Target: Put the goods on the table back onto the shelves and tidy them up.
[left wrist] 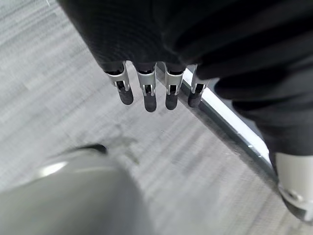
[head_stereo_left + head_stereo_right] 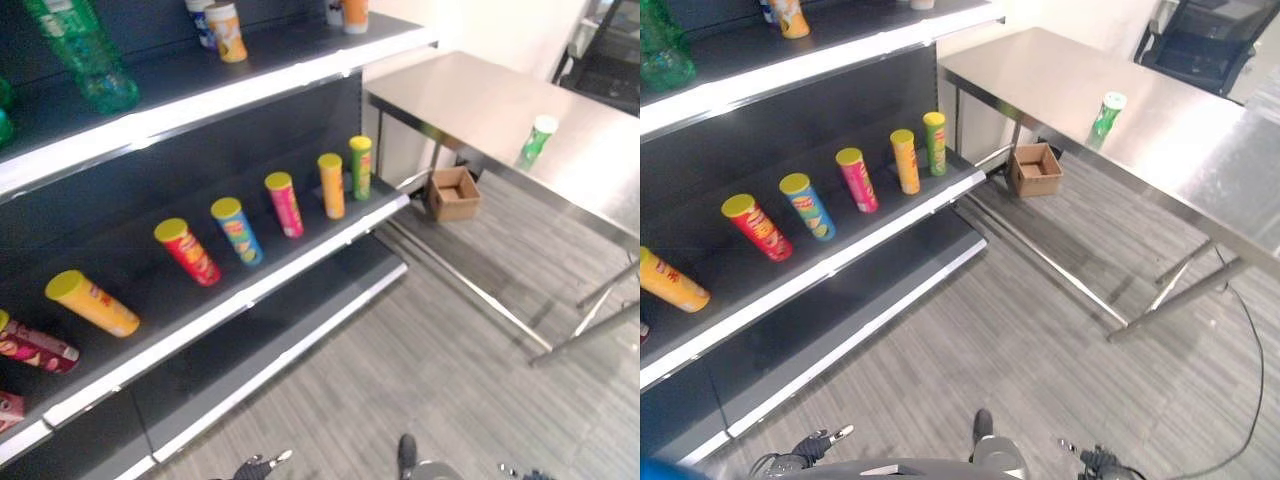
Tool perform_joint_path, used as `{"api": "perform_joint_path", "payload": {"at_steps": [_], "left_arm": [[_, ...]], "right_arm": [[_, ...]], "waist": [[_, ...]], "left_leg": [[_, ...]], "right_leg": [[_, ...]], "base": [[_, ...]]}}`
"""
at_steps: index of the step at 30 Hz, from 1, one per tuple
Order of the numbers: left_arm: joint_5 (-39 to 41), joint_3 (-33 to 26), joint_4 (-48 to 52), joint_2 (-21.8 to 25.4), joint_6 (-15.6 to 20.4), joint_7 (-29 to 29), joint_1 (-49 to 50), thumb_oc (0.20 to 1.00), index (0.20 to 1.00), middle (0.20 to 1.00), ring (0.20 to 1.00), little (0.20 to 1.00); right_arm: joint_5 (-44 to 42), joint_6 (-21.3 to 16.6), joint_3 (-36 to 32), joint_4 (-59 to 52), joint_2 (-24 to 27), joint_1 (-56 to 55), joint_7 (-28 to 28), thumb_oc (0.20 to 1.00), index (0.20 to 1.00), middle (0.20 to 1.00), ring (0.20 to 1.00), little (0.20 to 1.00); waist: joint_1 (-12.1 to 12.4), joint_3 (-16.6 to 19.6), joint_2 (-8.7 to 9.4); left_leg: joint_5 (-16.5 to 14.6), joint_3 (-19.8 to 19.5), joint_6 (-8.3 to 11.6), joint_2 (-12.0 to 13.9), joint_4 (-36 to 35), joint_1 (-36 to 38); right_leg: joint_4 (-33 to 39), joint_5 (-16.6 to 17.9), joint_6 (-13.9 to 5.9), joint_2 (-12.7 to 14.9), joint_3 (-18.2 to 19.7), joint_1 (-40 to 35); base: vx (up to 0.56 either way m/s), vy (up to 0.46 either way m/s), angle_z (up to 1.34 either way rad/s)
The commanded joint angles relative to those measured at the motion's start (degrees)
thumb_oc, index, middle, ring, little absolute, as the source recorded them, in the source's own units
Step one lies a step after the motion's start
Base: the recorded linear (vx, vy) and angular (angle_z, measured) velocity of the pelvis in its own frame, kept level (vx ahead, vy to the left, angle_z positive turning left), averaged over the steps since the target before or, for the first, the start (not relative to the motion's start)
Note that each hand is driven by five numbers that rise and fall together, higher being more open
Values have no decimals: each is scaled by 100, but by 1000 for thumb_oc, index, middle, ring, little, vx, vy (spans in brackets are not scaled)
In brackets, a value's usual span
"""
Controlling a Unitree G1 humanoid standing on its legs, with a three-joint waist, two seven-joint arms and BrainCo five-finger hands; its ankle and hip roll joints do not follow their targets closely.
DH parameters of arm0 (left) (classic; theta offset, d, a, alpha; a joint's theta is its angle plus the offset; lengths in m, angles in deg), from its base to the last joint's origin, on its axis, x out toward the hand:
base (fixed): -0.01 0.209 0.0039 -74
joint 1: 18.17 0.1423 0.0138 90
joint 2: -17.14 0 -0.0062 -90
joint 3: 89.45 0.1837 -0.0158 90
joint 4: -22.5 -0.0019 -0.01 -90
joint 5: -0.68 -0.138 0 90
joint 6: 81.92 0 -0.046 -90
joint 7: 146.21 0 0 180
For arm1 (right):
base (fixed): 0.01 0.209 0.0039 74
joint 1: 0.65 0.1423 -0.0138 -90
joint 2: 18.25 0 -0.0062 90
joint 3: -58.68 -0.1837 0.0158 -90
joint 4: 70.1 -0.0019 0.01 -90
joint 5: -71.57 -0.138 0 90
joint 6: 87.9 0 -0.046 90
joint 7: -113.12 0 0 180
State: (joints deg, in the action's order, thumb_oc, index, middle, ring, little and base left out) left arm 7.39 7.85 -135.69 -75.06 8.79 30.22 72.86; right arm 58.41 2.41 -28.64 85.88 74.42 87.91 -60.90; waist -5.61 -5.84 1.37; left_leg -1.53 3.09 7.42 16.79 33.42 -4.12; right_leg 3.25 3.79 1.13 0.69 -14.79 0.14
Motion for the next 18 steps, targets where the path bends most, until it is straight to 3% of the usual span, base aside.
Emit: {"api": "perform_joint_path", "payload": {"at_steps": [1,4,5,6,9,11,14,16,18], "left_arm": [[264,82,176,238,68,-49,-293,1000,1000,1000,1000,1000],[239,46,18,213,66,-57,-260,1000,1000,1000,1000,1000],[213,21,-105,195,72,-56,-212,1000,1000,1000,1000,1000],[213,22,-104,193,72,-56,-210,1000,1000,1000,1000,1000],[75,-10,-241,181,64,-53,-87,1000,1000,1000,1000,1000],[51,-41,-245,201,50,-43,-43,1000,1000,1000,1000,1000],[39,-184,-242,184,24,-21,173,1000,1000,1000,1000,1000],[54,-248,-250,185,19,-40,251,1000,1000,1000,1000,1000],[17,-313,-294,238,15,-44,343,1000,1000,1000,1000,1000]], "right_arm": [[-144,-17,105,159,249,108,105,1000,1000,1000,1000,1000],[-138,-30,226,71,214,217,66,1000,1000,1000,1000,1000],[-89,-53,318,-10,203,245,79,1000,1000,1000,1000,1000],[-90,-53,318,-10,205,243,79,1000,1000,1000,1000,1000],[50,-108,434,-134,166,254,110,1000,1000,1000,1000,1000],[90,-115,434,-140,143,244,134,1000,1000,1000,1000,1000],[330,-75,551,-80,83,178,101,1000,1000,1000,1000,1000],[407,-72,588,-36,57,187,82,1000,1000,1000,1000,1000],[473,-59,585,-13,26,224,47,1000,1000,1000,1000,1000]], "waist": [[66,-352,129],[270,-425,233],[404,-438,244],[411,-455,236],[662,-447,3],[743,-481,-43],[879,-359,-104],[939,-280,-62],[1070,-146,73]], "left_leg": [[322,721,-227,-282,-410,582],[-192,679,-389,-838,-842,-164],[-178,567,-443,-1220,-1559,-506],[-199,570,-441,-1210,-1541,-489],[757,296,-285,-1601,-3258,-949],[968,546,-242,-1634,-3660,-1043],[1138,476,-352,-1666,-3751,-810],[1124,570,-385,-1649,-3776,-617],[943,818,-474,-1613,-3700,-346]], "right_leg": [[159,-227,-483,305,233,158],[175,-363,-508,323,369,-56],[175,-419,-556,280,428,-146],[175,-424,-556,272,432,-168],[175,-638,-525,-140,605,-531],[175,-750,-486,-273,707,-711],[175,-979,-403,-520,978,-1016],[175,-1093,-403,-474,1058,-1173],[-39,-1240,-487,-254,1006,-1382]], "base": [[92,-154,-15],[218,-154,-15],[172,-55,-12],[203,-43,-22],[319,-59,-38],[331,-54,-32],[369,-4,-66],[316,49,-108],[261,55,-77]]}}
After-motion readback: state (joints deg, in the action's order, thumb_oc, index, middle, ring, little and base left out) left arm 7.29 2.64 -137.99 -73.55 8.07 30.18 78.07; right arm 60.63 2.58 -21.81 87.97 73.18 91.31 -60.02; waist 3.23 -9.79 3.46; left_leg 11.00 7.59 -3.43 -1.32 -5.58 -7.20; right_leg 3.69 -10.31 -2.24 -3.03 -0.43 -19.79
